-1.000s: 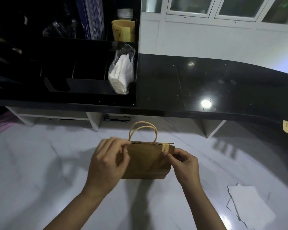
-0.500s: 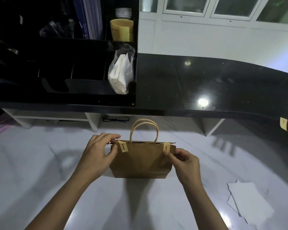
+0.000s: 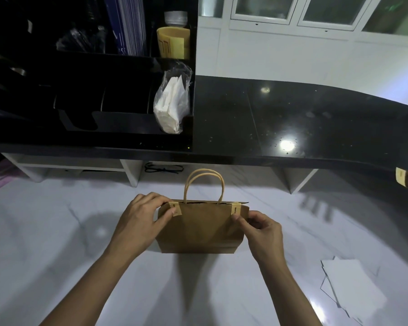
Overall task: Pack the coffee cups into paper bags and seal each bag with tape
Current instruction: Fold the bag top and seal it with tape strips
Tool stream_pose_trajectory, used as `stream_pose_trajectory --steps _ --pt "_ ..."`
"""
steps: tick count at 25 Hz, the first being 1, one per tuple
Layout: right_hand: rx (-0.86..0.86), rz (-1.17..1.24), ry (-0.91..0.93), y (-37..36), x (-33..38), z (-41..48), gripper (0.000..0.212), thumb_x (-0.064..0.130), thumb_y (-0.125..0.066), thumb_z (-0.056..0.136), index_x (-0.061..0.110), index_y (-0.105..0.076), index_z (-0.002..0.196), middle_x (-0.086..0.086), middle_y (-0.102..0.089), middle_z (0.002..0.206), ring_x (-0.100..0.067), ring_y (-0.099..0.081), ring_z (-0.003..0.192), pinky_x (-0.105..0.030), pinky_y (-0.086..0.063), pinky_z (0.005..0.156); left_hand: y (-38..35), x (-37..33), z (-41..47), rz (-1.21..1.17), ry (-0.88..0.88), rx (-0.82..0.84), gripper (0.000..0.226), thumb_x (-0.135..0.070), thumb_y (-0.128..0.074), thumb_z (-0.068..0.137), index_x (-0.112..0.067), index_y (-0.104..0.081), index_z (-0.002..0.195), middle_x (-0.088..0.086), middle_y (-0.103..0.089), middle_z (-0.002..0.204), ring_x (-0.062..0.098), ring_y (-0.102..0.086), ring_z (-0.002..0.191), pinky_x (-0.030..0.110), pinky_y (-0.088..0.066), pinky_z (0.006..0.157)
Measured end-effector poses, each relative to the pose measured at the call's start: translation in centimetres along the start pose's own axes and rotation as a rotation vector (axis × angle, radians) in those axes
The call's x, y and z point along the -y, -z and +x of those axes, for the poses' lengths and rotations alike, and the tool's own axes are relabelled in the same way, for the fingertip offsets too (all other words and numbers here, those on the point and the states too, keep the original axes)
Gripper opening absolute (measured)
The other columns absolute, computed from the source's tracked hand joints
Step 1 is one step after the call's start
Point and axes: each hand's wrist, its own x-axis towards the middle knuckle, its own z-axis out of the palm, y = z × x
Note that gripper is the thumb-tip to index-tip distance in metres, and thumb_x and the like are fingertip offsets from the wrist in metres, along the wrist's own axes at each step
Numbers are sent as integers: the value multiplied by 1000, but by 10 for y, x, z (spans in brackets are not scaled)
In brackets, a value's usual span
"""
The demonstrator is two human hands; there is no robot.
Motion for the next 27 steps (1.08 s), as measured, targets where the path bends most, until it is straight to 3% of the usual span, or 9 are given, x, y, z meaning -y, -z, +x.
stream_pose_trajectory --steps 3,9,15,18,21,25,27 --pt "-2 -10 6 1 0 0 6 19 -85 80 18 -80 80 -2 -76 79 -28 -70 80 -36 -57 71 -2 2 -2 -1 -3 10 20 -41 -60 95 -27 -68 108 -16 -61 106 7 -49 99 29 -48 84" --pt "3 2 10 3 -3 0 6 19 -85 80 16 -80 81 -2 -76 80 -29 -70 80 -29 -55 67 4 4 -2 -304 68 82 17 -36 -61 96 -47 -70 106 -27 -62 107 -2 -51 108 21 -43 83" --pt "12 16 16 3 0 -2 6 16 -84 82 18 -79 78 -3 -75 78 -29 -69 81 -29 -55 67 4 -2 1 -512 124 13 19 -15 -72 90 -34 -76 92 -13 -69 103 6 -63 96 17 -47 74" --pt "19 10 8 4 1 -2 6 16 -83 82 19 -79 79 -3 -75 78 -30 -69 82 -38 -56 72 5 -9 3 -523 137 -9 14 -14 -75 88 -29 -75 89 -12 -70 99 6 -65 93 18 -49 75" --pt "19 3 7 5 1 -2 5 17 -83 82 18 -79 79 -2 -75 78 -30 -69 82 -34 -55 70 4 -9 3 -506 118 -46 11 -15 -77 85 -25 -77 85 -12 -67 102 7 -65 89 15 -50 73" --pt "24 -5 3 3 -1 -2 4 18 -82 83 19 -80 80 0 -75 78 -28 -69 81 -33 -56 69 1 -7 4 -494 124 -78 11 -17 -78 85 -28 -77 84 -11 -64 106 9 -64 86 28 -55 76" --pt "39 7 16 3 0 -3 7 16 -82 84 19 -79 79 0 -74 76 -25 -67 75 -26 -53 64 -4 -6 1 -525 146 -102 17 -21 -77 86 -33 -74 98 -12 -63 111 10 -64 90 34 -57 79"
